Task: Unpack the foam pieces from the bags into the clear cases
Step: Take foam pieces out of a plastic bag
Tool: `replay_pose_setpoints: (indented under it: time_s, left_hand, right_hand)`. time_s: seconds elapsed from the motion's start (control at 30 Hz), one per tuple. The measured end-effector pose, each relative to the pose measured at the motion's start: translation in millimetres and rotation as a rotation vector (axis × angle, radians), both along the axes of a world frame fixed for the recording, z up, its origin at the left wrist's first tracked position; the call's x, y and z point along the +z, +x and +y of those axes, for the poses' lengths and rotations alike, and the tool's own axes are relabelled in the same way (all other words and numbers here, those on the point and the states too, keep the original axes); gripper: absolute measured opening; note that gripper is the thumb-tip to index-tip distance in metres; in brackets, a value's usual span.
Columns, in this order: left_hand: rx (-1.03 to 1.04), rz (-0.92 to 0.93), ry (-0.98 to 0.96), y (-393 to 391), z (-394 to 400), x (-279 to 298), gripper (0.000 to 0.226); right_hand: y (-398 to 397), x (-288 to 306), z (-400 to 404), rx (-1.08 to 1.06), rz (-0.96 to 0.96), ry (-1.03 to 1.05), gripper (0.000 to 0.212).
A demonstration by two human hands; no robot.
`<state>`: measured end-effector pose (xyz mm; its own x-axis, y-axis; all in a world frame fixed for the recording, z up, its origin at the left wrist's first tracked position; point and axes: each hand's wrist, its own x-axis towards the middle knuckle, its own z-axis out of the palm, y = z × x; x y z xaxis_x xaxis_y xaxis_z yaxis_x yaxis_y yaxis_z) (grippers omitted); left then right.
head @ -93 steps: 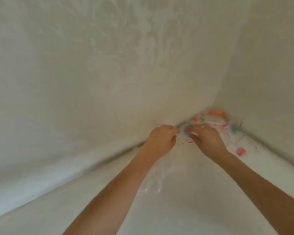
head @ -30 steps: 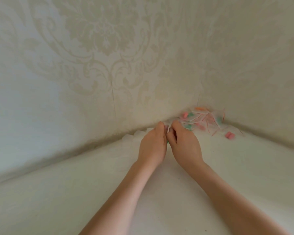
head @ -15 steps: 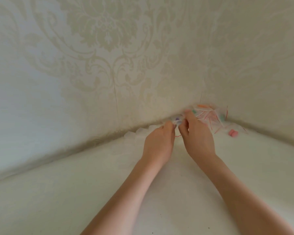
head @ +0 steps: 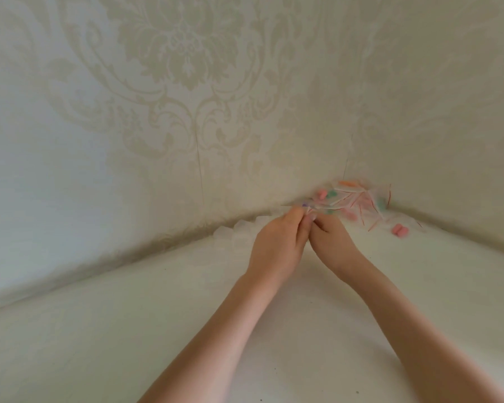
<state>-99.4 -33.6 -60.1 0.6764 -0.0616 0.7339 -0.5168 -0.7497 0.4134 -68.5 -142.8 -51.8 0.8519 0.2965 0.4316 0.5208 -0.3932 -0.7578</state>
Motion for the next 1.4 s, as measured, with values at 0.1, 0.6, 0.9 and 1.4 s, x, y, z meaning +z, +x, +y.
replay_pose_setpoints:
  time_s: [0.1, 0.6, 0.9, 1.4]
  left_hand:
    - [0.041, -0.099, 0.042, -1.5, -0.1, -2.1, 0.041]
    - [-0.063, 0.263, -0.862, 13.7, 26.6, 10.7, 0.009]
    - [-0.167, 0.32, -0.987, 11.0, 27.7, 12.9, 0.015]
    - [-0.146, 0.241, -0.937, 15.4, 25.6, 9.0, 0.019]
  right_hand:
    - [-0.2, 1.8, -1.6, 0.126, 0.138, 0.076, 0.025]
    - [0.1, 8.0, -9.2, 0.313, 0.463, 0.501, 0.03]
    - [-1.7, 5.7, -6.8, 0.217, 0.389, 0.335, 0.021]
    - [-1.1, 5.5, -1.7, 0.176, 0.278, 0.276, 0.017]
